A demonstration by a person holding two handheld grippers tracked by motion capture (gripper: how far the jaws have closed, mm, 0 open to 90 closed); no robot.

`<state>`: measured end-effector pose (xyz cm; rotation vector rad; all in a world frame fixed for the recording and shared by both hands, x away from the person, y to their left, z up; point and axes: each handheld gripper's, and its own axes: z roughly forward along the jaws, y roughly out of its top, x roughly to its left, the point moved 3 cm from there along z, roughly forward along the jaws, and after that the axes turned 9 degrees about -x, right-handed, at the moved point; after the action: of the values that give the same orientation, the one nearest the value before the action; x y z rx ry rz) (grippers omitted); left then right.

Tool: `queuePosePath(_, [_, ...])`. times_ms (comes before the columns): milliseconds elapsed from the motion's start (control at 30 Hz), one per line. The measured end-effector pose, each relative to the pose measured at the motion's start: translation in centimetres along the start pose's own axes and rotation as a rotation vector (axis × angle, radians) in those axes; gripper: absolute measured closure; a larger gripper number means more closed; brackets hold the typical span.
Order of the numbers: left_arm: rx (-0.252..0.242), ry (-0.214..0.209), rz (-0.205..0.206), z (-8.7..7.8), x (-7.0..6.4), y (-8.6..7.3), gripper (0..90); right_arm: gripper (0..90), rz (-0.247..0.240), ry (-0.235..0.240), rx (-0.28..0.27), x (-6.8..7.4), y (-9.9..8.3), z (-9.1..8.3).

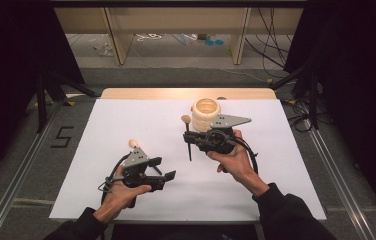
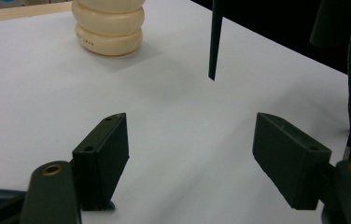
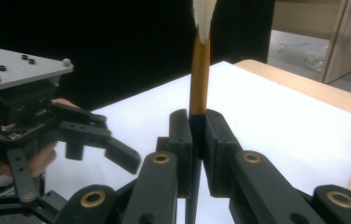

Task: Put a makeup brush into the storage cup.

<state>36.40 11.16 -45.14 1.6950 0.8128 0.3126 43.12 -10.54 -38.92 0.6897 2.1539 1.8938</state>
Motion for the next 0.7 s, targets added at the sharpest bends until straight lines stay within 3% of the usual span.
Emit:
queuePosePath(300, [0.013, 0.009, 0.005, -0.5, 0.0, -0.5, 24.3, 83.2, -0.049, -0.04, 0.014, -1.1, 0.6, -0.7])
queuePosePath(700, [0.006, 0.017, -0.007, -0.8, 0.1, -0.9, 23.6, 83.1, -0.047, -0.107, 0.007, -3.7, 1.2, -1.6])
